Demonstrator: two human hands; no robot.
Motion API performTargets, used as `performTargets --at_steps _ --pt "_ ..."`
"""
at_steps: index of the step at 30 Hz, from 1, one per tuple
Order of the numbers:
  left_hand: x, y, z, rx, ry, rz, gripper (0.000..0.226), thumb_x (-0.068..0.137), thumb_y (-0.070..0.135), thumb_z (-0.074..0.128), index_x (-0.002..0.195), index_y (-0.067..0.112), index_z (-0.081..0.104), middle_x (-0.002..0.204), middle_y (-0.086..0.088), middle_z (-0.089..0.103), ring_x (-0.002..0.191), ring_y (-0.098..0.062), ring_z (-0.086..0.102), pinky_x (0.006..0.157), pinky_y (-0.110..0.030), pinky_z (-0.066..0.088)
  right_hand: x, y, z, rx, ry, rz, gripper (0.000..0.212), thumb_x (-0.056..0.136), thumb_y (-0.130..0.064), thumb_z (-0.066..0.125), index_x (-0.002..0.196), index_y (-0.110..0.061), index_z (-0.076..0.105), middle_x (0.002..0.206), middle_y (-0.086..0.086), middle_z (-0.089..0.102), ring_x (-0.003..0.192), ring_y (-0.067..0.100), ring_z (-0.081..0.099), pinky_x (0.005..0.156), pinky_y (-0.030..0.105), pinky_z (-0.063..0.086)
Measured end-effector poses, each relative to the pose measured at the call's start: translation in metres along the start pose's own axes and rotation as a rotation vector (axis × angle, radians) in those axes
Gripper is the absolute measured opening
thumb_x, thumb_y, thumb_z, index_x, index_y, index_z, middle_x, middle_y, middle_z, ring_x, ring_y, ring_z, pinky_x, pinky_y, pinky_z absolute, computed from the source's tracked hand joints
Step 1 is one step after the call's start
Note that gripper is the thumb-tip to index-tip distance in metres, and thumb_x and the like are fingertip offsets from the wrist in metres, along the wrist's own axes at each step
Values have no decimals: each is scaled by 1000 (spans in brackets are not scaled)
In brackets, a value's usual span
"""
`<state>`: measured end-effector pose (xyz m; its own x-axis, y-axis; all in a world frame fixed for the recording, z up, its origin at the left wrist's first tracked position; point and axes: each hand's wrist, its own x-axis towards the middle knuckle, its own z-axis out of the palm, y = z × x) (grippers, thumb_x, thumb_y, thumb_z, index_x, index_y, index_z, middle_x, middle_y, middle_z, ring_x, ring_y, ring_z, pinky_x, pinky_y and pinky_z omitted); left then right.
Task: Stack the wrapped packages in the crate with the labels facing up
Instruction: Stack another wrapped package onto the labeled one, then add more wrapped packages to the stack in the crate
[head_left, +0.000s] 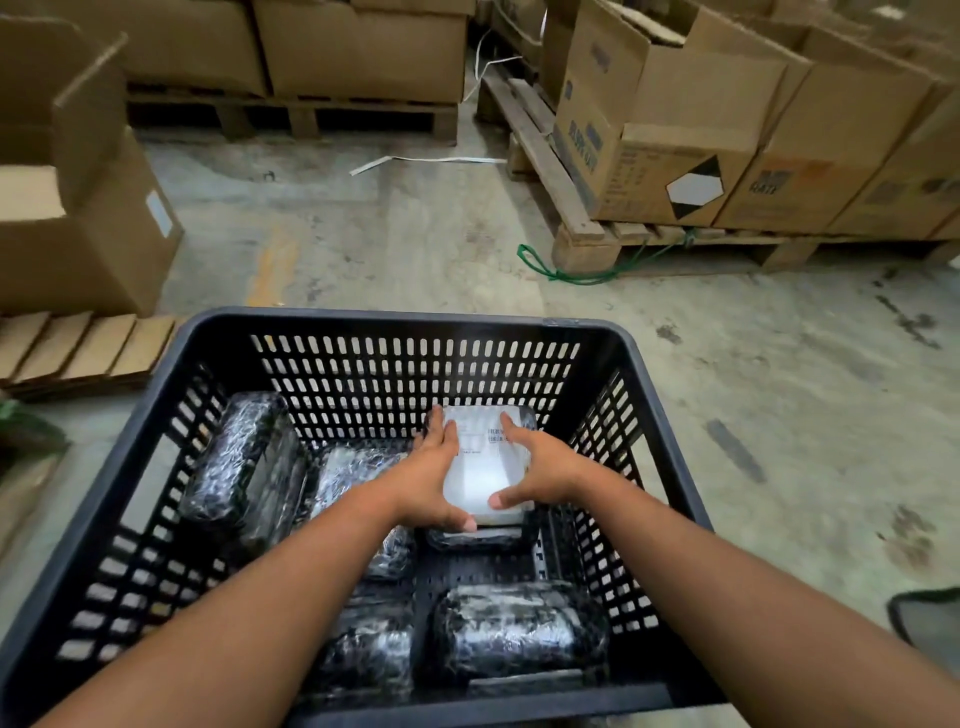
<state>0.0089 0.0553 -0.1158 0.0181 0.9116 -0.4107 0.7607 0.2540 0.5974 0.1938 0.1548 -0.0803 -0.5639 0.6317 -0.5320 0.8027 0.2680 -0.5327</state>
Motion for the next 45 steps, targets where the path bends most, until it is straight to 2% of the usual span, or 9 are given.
performTargets --at_steps 6,9,15,20,27,29,32,38,45 --pt "-11 -7 -5 -86 39 34 145 59 47 95 161 21 -5 163 8 -32 155 -24 1 126 -41 14 -42 -15 -18 -220 137 35 80 65 -40 94 136 -39 57 141 12 40 128 31 48 115 45 38" --pt "-11 -7 -7 -97 47 26 140 61 38 96 162 23 1 165 9 -27 155 -26 5 124 -40 13 -68 -12 -28 -186 -194 -23 48 63 -32 97 103 -35 72 122 -4 61 107 17 61 94 37 51" --pt "-9 -10 -5 -119 54 30 134 60 36 96 162 28 10 166 8 -25 155 -28 4 122 -40 12 -93 -8 4 -254 -501 -89 66 58 -39 98 116 -49 70 139 -14 57 128 17 53 106 40 44" --pt "-9 -15 -3 -150 65 43 131 57 36 97 160 33 16 165 13 -23 155 -27 5 121 -41 12 -97 -2 -5 -198 -445 -128 56 76 -27 90 124 -46 70 97 -45 63 100 -1 62 94 29 49" --pt "-8 -13 -5 -138 73 60 117 68 17 93 160 31 22 166 9 -23 154 -28 16 104 -28 51 -97 -1 -5 -377 -197 -182 99 74 -27 91 156 -34 37 155 -4 49 137 17 48 116 38 39" --pt "-10 -12 -9 -112 47 62 112 68 21 93 158 32 28 167 5 -20 154 -26 11 119 -36 34 -93 0 -3 -385 -150 -220 90 77 -14 87 153 -34 43 149 -2 57 129 17 56 111 35 44" --pt "-17 -8 -22 -169 25 82 90 75 22 89 151 36 43 170 -1 -1 154 -23 11 124 -40 13 -93 -2 -10 -316 -150 -223 81 79 -14 86 148 -36 51 147 -5 57 132 15 54 113 30 41" --pt "-50 28 -68 -542 142 149 37 85 40 75 120 51 69 139 7 64 124 -19 63 104 -43 52 -97 -20 -68 -215 -120 -260 77 79 -22 86 146 -40 51 145 -12 57 129 13 54 114 40 40" --pt "-79 61 -90 -598 122 413 92 85 8 79 149 55 35 150 17 52 130 -8 58 105 -28 49 -105 -35 -133 140 51 -343 69 78 -18 88 138 -41 61 128 -10 70 122 7 61 104 37 52"
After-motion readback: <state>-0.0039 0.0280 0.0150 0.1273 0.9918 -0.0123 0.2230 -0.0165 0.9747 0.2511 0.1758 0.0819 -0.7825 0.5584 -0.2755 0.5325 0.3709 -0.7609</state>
